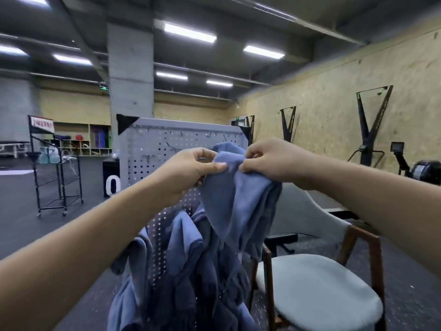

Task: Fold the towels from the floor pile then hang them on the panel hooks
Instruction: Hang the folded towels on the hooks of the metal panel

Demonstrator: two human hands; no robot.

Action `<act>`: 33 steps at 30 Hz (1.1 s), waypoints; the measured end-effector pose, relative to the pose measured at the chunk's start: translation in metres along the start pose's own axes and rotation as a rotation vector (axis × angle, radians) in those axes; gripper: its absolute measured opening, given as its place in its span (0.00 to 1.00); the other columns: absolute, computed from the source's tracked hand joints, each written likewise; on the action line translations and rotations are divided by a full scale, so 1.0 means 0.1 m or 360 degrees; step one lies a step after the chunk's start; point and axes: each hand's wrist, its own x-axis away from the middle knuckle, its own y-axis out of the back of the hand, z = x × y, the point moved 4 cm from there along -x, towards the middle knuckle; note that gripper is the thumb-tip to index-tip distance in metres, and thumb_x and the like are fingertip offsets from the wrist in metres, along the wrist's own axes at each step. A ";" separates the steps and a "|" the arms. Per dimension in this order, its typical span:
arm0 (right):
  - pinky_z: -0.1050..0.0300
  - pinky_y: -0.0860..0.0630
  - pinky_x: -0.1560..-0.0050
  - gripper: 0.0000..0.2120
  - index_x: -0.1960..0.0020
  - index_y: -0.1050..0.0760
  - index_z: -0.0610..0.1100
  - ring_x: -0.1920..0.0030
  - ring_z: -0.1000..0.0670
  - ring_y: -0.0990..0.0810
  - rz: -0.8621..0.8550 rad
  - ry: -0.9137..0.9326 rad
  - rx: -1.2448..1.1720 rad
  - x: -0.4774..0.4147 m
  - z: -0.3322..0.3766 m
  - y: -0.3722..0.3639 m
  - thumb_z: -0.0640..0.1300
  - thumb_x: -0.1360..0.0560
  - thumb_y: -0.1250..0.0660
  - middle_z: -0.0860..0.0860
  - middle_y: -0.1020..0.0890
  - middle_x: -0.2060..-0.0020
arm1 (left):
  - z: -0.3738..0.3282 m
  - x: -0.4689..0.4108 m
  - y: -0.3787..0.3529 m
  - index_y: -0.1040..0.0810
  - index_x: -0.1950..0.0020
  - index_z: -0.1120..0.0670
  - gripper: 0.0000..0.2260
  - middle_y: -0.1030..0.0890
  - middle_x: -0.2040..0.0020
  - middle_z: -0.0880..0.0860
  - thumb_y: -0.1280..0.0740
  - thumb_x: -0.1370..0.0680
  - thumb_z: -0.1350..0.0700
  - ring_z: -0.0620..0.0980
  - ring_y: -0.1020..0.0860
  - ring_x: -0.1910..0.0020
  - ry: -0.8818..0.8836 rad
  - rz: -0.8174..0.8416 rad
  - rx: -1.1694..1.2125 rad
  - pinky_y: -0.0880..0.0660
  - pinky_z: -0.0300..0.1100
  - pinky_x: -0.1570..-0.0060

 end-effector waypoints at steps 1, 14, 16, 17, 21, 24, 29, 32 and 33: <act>0.51 0.25 0.58 0.08 0.55 0.15 0.44 0.59 0.49 0.22 0.0005 0.0025 0.0006 -0.08 0.12 -0.02 0.48 0.24 0.27 0.41 0.15 0.54 | -0.07 -0.01 0.18 0.16 0.40 0.56 0.12 0.12 0.46 0.58 0.22 0.22 0.56 0.45 0.16 0.54 -0.0054 -0.0065 -0.0119 0.23 0.38 0.54; 0.57 0.20 0.64 0.09 0.45 0.15 0.49 0.51 0.46 0.15 -0.0128 0.0175 0.0154 -1.24 1.10 -0.25 0.46 0.24 0.24 0.48 0.14 0.50 | -0.49 -0.51 1.36 0.18 0.39 0.54 0.12 0.15 0.49 0.52 0.23 0.21 0.58 0.47 0.18 0.52 -0.0062 -0.0419 -0.0815 0.21 0.41 0.57; 0.52 0.14 0.58 0.09 0.45 0.14 0.48 0.50 0.43 0.13 -0.0122 0.0162 0.0184 -1.37 1.18 -0.32 0.45 0.24 0.24 0.46 0.13 0.50 | -0.40 -0.59 1.47 0.17 0.40 0.55 0.11 0.15 0.47 0.54 0.22 0.21 0.58 0.49 0.17 0.50 0.0014 -0.0460 -0.0828 0.17 0.47 0.51; 0.49 0.13 0.55 0.08 0.45 0.13 0.47 0.49 0.42 0.13 -0.0109 0.0151 0.0203 -1.43 1.20 -0.37 0.44 0.24 0.25 0.45 0.13 0.50 | -0.36 -0.62 1.51 0.17 0.42 0.55 0.11 0.15 0.47 0.55 0.22 0.22 0.59 0.51 0.17 0.50 0.0040 -0.0467 -0.0835 0.16 0.49 0.51; 0.53 0.15 0.54 0.09 0.45 0.12 0.44 0.53 0.46 0.15 -0.0057 0.0121 0.0227 -1.59 1.21 -0.57 0.44 0.23 0.27 0.45 0.12 0.48 | -0.29 -0.68 1.54 0.17 0.45 0.53 0.11 0.15 0.49 0.53 0.20 0.25 0.57 0.52 0.16 0.53 0.0008 -0.0483 -0.1158 0.18 0.46 0.57; 0.52 0.15 0.52 0.10 0.46 0.12 0.43 0.52 0.46 0.14 0.0016 0.0090 0.0176 -1.64 1.15 -0.71 0.46 0.23 0.27 0.46 0.12 0.49 | -0.28 -0.68 1.48 0.15 0.47 0.53 0.09 0.14 0.48 0.52 0.21 0.25 0.53 0.54 0.17 0.47 -0.0047 -0.0479 -0.1518 0.18 0.49 0.44; 0.53 0.15 0.51 0.13 0.41 0.13 0.40 0.56 0.49 0.17 0.0329 0.0031 -0.0107 -1.56 1.06 -0.71 0.43 0.23 0.29 0.44 0.12 0.50 | -0.22 -0.66 1.50 0.14 0.52 0.49 0.07 0.14 0.52 0.48 0.19 0.27 0.54 0.50 0.15 0.50 -0.0053 -0.0337 -0.1493 0.17 0.46 0.47; 0.54 0.18 0.58 0.10 0.49 0.13 0.38 0.59 0.48 0.19 0.0163 0.0011 -0.0285 -1.59 1.03 -0.65 0.41 0.28 0.26 0.45 0.15 0.58 | -0.27 -0.60 1.55 0.13 0.53 0.49 0.07 0.13 0.55 0.47 0.18 0.28 0.55 0.46 0.15 0.54 -0.0142 -0.0416 -0.1328 0.18 0.42 0.53; 0.56 0.21 0.63 0.09 0.52 0.14 0.37 0.62 0.48 0.21 0.0071 -0.0014 -0.0344 -1.60 1.03 -0.63 0.40 0.29 0.26 0.46 0.18 0.62 | -0.30 -0.58 1.57 0.14 0.54 0.49 0.08 0.13 0.55 0.47 0.18 0.29 0.54 0.45 0.15 0.54 -0.0203 -0.0472 -0.1323 0.19 0.41 0.54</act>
